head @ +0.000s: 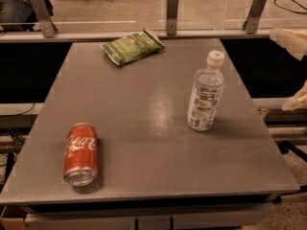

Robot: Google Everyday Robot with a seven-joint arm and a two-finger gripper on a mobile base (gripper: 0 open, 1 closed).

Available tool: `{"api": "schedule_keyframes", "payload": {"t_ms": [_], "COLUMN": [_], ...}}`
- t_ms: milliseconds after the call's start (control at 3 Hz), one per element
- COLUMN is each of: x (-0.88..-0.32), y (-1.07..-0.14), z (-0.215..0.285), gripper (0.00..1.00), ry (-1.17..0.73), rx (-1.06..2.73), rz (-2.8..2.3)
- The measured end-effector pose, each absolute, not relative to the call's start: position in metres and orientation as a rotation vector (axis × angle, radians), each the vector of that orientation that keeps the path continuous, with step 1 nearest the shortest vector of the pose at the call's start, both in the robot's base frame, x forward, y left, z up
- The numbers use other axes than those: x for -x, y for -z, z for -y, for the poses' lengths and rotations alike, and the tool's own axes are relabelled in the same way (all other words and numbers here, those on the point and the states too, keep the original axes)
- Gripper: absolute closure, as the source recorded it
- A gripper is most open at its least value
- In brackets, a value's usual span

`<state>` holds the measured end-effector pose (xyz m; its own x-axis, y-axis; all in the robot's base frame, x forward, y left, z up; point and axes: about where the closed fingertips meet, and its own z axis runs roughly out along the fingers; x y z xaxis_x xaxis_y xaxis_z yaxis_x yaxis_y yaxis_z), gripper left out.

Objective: Place blue plastic bottle upright

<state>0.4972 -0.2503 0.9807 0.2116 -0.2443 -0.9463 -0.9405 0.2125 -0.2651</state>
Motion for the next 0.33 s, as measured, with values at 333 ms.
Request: {"api": "schedule_keyframes", "payload": {"t_ms": [333], "x": [-0.5001], "y": [-0.9943], "z": [0.2640], "gripper": [0.00], "ry": [-0.683], "rx": [1.275], "rz": [-1.283]}}
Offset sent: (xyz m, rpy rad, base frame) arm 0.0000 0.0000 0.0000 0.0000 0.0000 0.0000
